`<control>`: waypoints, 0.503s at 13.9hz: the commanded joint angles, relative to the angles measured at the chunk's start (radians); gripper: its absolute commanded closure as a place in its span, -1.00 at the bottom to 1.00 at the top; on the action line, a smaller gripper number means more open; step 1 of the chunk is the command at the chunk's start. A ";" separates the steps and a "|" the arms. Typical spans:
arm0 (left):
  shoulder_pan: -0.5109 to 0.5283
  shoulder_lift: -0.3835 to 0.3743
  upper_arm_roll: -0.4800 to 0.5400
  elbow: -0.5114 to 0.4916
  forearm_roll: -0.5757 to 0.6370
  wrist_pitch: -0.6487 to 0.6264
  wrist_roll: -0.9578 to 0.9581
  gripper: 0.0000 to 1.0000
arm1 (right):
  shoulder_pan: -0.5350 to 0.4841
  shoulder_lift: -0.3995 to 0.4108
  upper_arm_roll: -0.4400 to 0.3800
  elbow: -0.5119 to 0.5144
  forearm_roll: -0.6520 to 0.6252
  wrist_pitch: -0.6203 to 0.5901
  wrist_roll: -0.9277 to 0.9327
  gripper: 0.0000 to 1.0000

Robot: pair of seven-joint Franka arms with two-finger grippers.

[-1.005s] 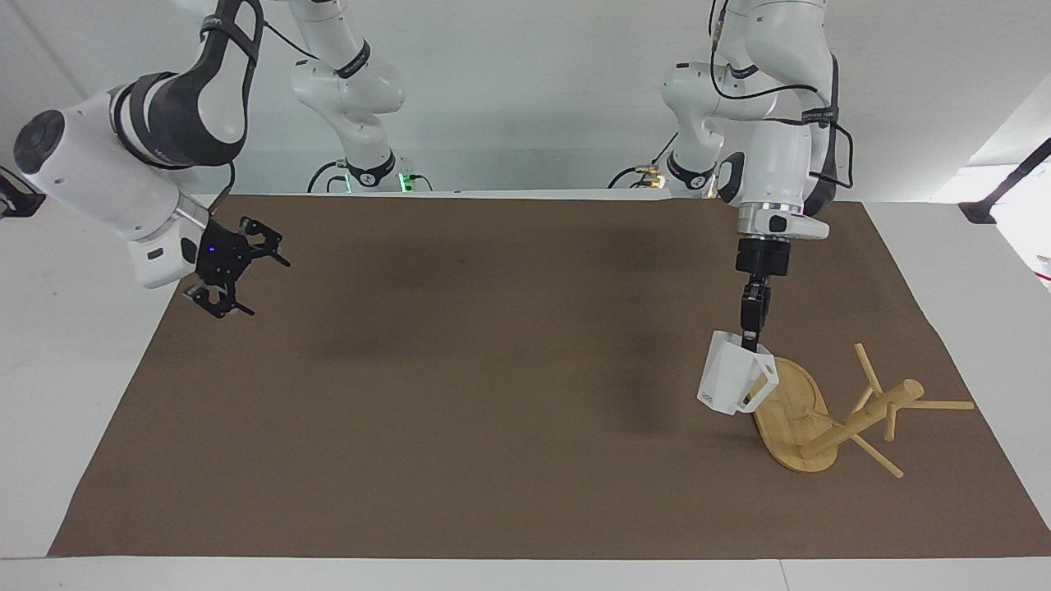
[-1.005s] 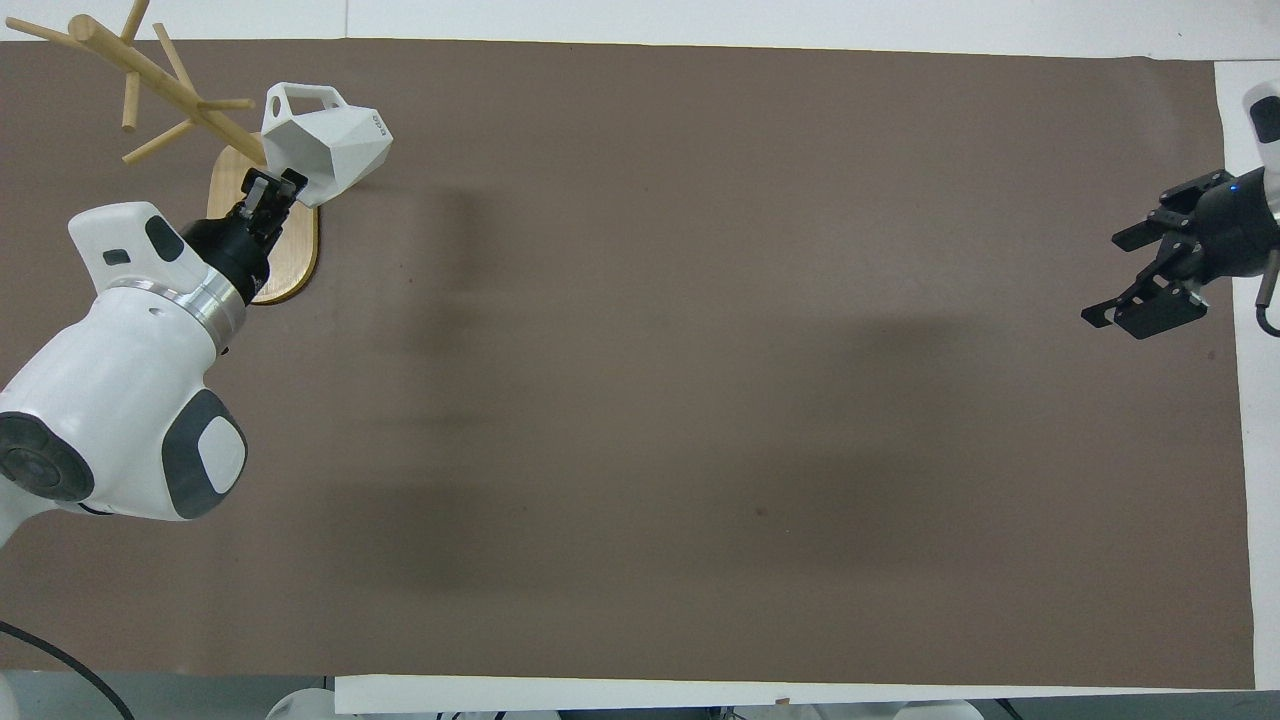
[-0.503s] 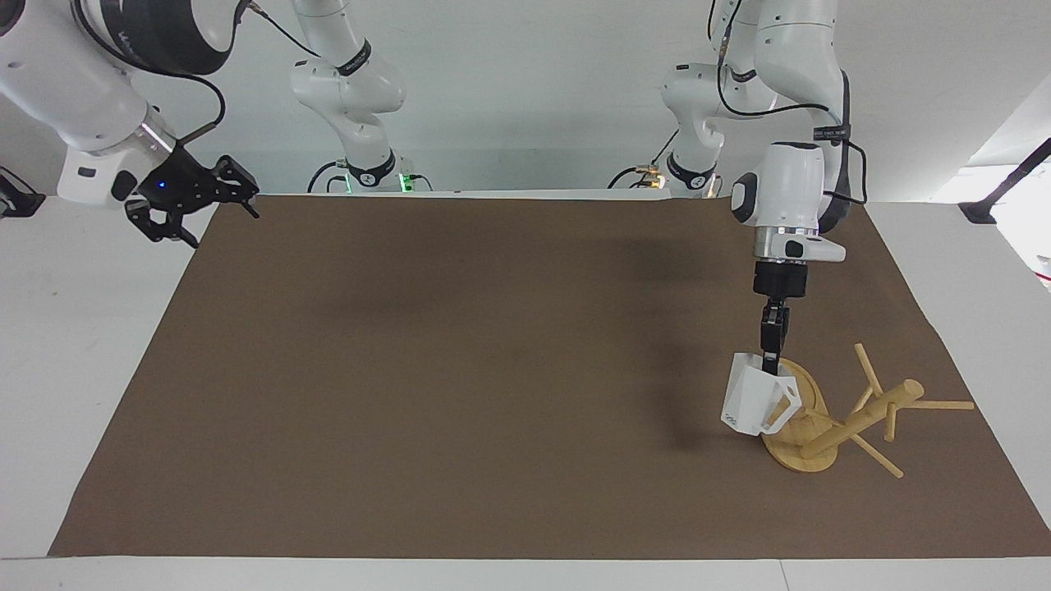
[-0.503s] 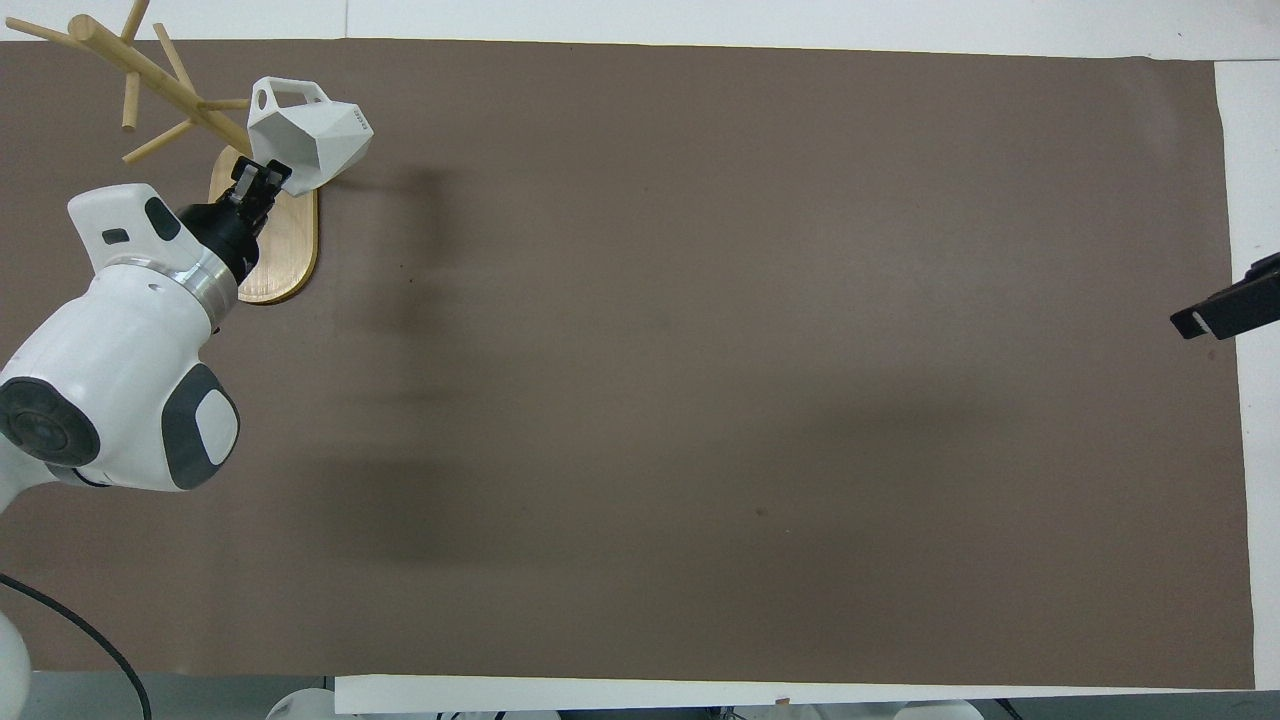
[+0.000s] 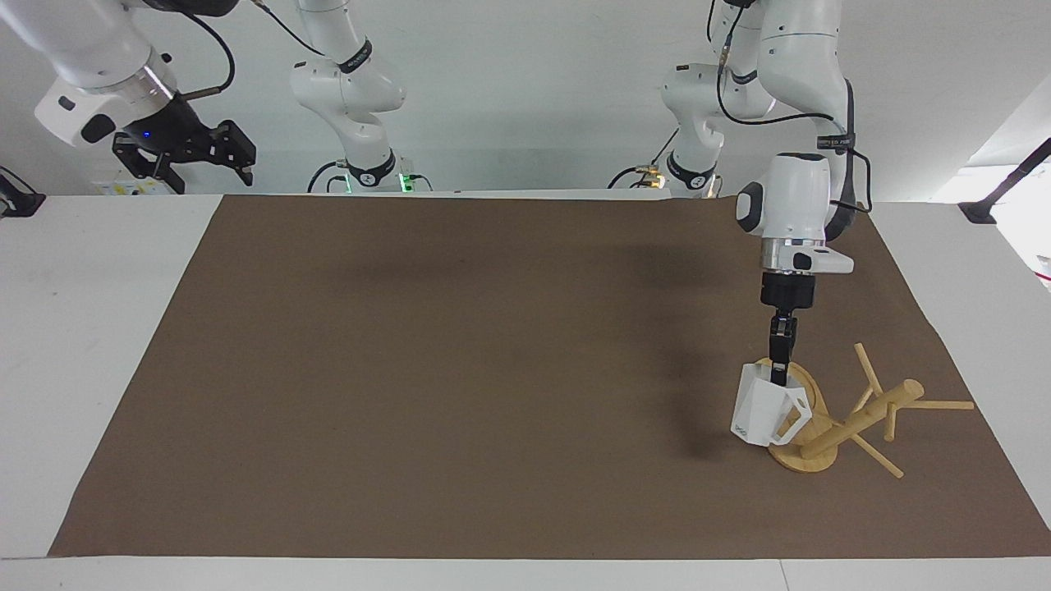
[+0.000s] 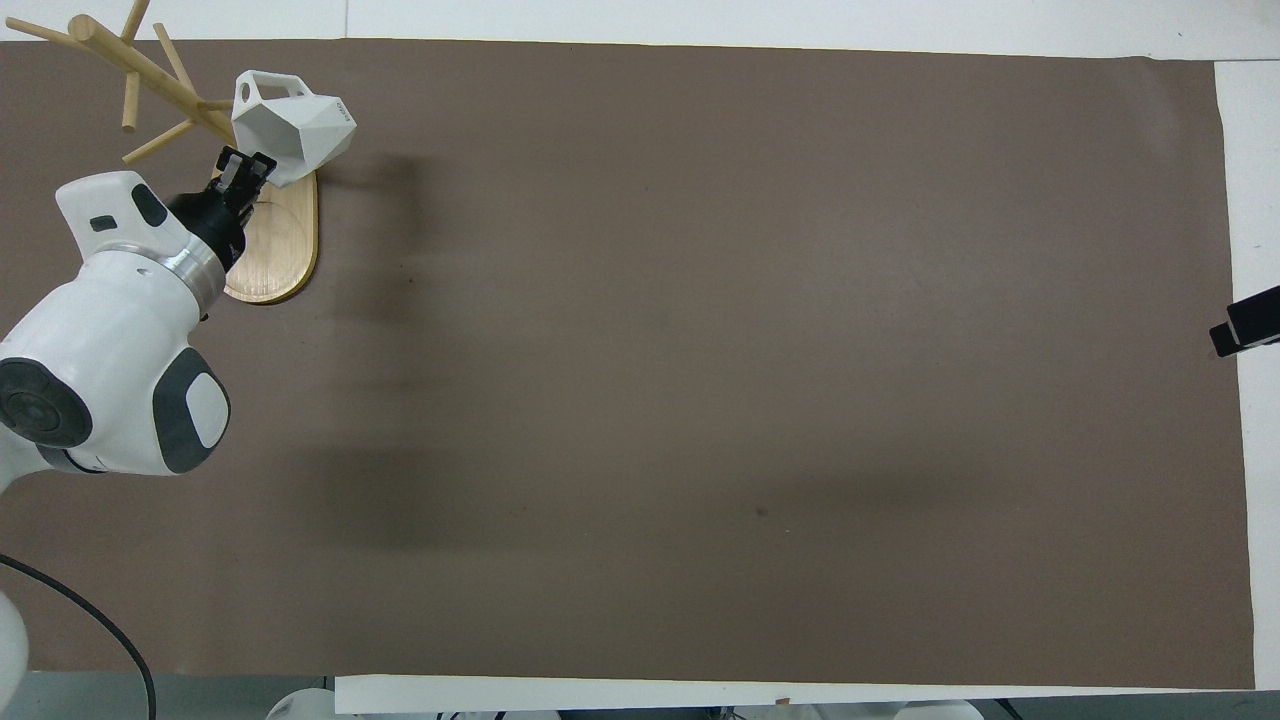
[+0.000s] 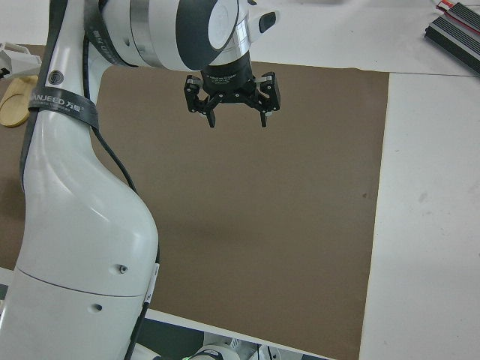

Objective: Hang cup on rack
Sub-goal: 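Lower the cup onto a rack peg with the left gripper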

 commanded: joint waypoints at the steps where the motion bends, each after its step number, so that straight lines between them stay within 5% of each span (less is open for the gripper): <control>1: 0.029 0.007 -0.009 0.008 0.017 0.009 -0.009 1.00 | 0.020 -0.022 -0.018 -0.071 -0.002 0.031 0.016 -1.00; 7: 0.062 0.000 -0.008 0.001 0.014 -0.058 -0.011 1.00 | 0.020 -0.016 -0.019 -0.065 -0.002 0.034 0.044 -1.00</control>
